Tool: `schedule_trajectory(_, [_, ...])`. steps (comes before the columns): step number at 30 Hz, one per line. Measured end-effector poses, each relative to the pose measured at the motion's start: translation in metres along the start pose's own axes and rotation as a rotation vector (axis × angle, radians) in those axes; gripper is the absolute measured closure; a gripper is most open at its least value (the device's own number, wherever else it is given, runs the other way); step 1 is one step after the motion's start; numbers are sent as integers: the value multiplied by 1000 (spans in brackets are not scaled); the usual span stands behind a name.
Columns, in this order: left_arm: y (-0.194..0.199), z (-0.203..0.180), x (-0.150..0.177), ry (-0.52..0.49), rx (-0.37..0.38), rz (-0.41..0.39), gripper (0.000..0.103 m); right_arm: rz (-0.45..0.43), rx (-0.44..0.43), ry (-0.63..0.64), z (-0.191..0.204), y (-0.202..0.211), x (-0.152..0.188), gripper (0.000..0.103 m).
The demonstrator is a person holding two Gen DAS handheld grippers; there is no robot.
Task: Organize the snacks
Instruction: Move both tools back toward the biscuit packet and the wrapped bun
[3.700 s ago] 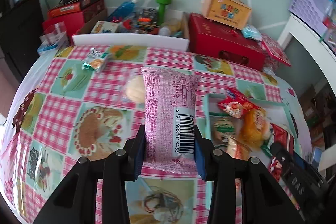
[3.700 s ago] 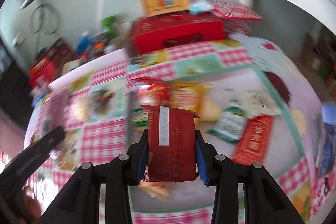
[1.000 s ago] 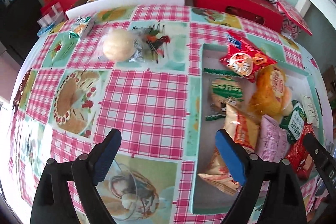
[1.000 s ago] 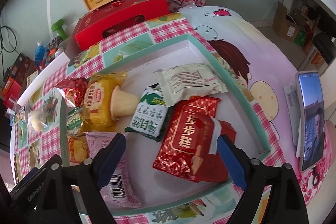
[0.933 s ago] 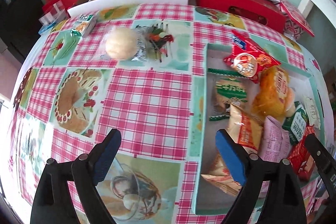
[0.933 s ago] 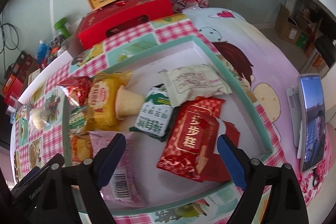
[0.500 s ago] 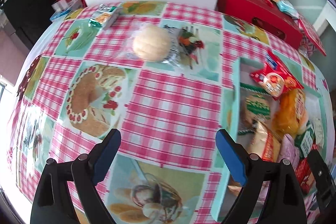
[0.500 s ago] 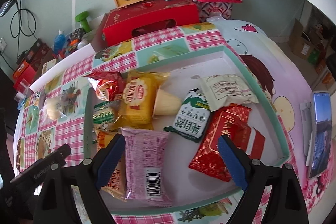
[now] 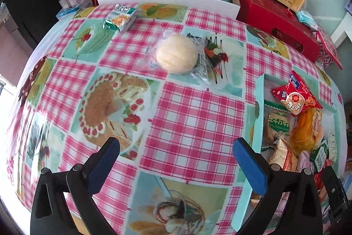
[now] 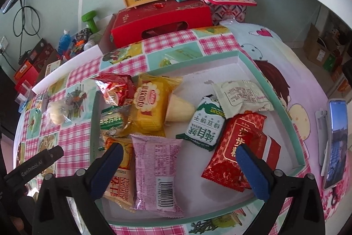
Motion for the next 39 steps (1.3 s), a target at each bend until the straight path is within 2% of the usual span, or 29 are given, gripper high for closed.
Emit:
schedule_trajectory(7, [8,37,-16,-88,-154,-52,1,2,-49,79,35,3,7,0])
schedule_trajectory(12, [4,71,-16,-15,-155,-28,1,5,-100,128,65,6,19,0])
schedule_trajectory(19, [6,108,-17,31,-217,-32,1,12,-133,184,93,3,30,0])
schedule_trajectory(29, [2,123,-20,56,-182,-27,1,14,-105,219,111,-7,30,0])
schedule_trajectory(39, [-1,134,-35,73,-149,-27,1,4,-115,265,139,-9,21,0])
Point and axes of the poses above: each gripper's, at about its wrist camera, not at the fingertips, and y roughly against the way its jaws point, z to its left, x to its underside, the point moved 10 cm from there along -y, roughly the way its jaws point, and after that the axes turned 7 degrees about -y, right-handed, at the moved point
